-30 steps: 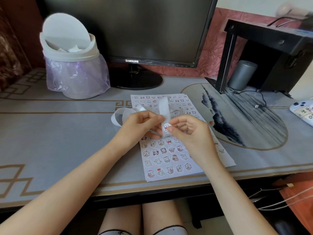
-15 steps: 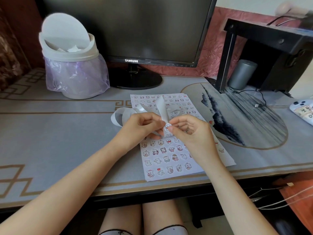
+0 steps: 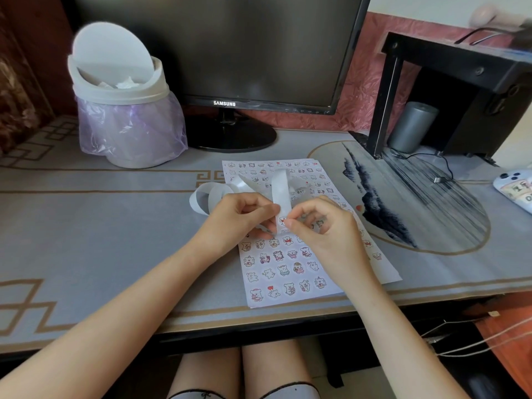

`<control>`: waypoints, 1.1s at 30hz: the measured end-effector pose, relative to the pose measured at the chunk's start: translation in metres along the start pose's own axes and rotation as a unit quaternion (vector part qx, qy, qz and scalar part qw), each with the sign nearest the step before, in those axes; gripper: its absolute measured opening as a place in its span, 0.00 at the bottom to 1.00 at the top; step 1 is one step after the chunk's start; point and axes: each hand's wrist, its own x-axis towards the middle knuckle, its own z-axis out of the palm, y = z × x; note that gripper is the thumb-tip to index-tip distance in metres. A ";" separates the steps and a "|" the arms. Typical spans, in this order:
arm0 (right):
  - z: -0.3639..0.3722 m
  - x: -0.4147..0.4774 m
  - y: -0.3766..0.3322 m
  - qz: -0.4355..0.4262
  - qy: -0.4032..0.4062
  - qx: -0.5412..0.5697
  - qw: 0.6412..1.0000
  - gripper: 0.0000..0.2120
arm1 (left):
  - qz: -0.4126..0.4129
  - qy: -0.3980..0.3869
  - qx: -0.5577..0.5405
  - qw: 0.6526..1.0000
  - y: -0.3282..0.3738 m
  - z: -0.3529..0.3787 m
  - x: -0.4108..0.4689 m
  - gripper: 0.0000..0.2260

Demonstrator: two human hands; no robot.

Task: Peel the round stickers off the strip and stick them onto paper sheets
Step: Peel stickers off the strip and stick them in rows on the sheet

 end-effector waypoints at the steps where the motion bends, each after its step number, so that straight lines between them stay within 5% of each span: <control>1: -0.001 -0.001 -0.001 -0.007 -0.002 -0.004 1.000 0.05 | -0.001 0.001 0.002 1.000 0.000 0.000 0.000 0.06; 9: -0.032 -0.014 -0.009 0.094 -0.051 0.095 0.990 0.05 | -0.019 0.013 0.000 1.000 -0.001 -0.001 0.001 0.07; 16: -0.067 -0.032 0.004 0.201 -0.131 0.056 0.969 0.05 | -0.025 0.008 0.009 1.000 -0.002 -0.001 0.002 0.06; 33: -0.066 -0.037 0.007 0.209 -0.138 0.010 0.968 0.05 | -0.027 0.009 0.010 1.000 -0.003 -0.001 0.002 0.07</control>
